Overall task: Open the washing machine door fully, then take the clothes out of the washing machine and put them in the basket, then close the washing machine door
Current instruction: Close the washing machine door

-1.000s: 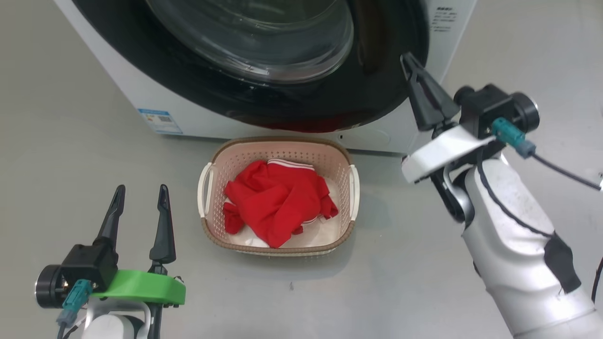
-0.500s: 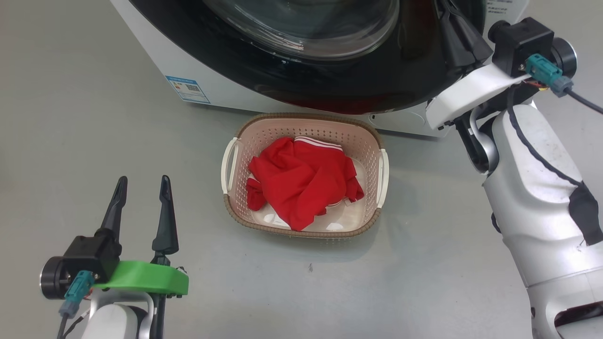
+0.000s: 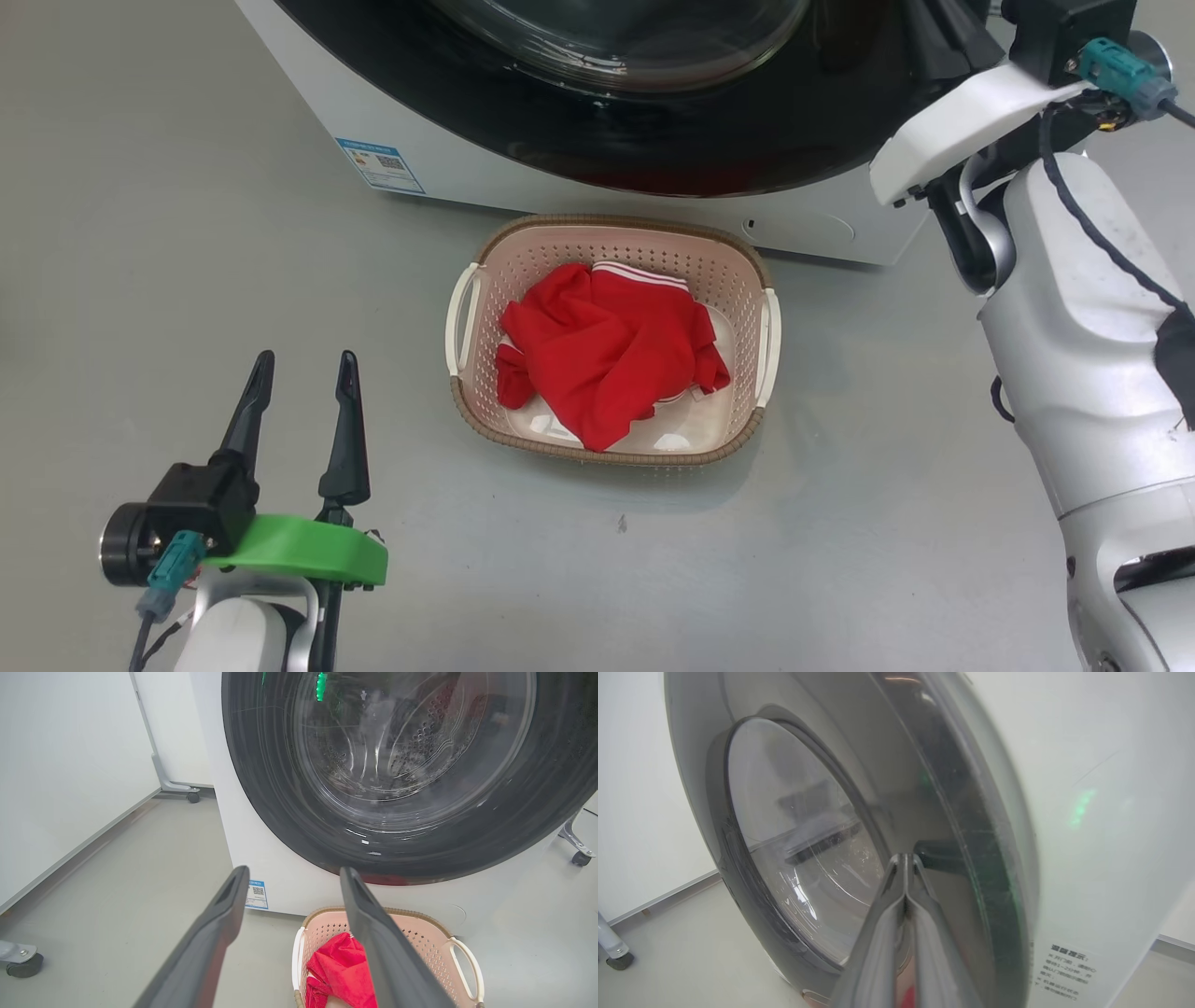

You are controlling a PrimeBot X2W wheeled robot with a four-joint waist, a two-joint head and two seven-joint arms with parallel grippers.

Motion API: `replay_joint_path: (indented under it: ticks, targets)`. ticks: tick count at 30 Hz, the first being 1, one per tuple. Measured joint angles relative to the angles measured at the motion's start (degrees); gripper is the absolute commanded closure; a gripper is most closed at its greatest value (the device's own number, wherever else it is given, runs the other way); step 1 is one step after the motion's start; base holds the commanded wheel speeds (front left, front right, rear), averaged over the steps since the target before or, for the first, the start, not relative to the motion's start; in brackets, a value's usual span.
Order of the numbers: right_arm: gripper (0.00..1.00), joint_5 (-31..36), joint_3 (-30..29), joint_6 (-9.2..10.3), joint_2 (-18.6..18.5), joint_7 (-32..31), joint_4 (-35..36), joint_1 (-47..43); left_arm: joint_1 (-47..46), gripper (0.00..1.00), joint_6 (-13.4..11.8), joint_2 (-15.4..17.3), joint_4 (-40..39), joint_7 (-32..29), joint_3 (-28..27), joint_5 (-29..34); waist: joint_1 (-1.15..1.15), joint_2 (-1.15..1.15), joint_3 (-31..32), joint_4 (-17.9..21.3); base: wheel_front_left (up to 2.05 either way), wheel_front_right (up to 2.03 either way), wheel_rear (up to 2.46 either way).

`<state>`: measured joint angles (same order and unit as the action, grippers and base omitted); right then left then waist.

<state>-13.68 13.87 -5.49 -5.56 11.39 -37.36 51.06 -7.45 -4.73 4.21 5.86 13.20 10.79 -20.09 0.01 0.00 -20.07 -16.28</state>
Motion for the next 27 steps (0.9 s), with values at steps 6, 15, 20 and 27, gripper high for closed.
replay_joint_path:
  ticks: [6, 15, 20, 27]
  targets:
    - [1.0, -0.4, -1.9, 0.03, -2.0, 0.0, -3.2, 2.9, -1.4, 0.0, 0.6, -0.3, 0.9, 0.1, 0.7, 0.0, 0.0, 0.0, -0.5, -0.6, 0.0, 0.0, 0.0]
    - [1.0, -0.9, -3.1, 0.05, -2.2, 1.1, -6.3, 5.2, -2.1, 0.0, 1.0, -0.3, 1.7, 0.1, 1.0, 0.0, 0.0, 0.0, -1.1, -1.2, 0.0, 0.0, 0.0]
    - [1.0, -0.9, -2.7, -0.01, -2.0, 1.6, -7.9, 6.0, -2.6, 0.0, 1.0, -0.5, 2.5, 0.6, 1.0, 0.0, 0.0, 0.0, -1.3, -1.1, 0.0, 0.0, 0.0]
    - [1.0, -0.9, -1.2, -0.45, -1.6, 2.3, -9.4, 5.9, -3.3, 0.0, 1.0, -0.7, 3.2, 0.6, 0.9, 0.1, 0.0, 0.0, -0.4, -0.5, 0.0, 0.0, 0.0]
